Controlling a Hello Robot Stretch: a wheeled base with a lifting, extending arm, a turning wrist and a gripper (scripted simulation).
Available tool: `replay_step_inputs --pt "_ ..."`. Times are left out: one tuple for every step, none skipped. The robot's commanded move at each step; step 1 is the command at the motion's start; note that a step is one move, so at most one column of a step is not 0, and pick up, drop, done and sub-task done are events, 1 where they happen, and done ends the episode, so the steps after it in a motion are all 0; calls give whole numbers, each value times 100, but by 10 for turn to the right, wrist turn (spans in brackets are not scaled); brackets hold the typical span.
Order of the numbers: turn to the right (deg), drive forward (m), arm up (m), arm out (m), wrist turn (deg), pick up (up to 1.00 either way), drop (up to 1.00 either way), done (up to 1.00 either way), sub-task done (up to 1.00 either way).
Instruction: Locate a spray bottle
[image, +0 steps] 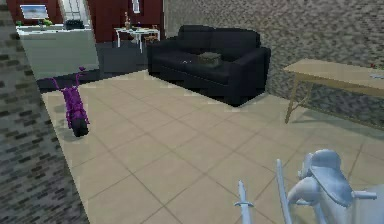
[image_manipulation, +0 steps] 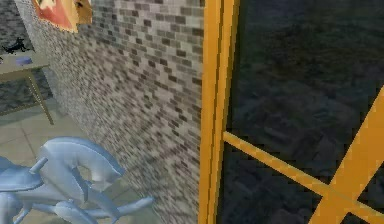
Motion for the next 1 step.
replay_step_inputs --pt "-90 0 0 0 0 0 0 0 0"
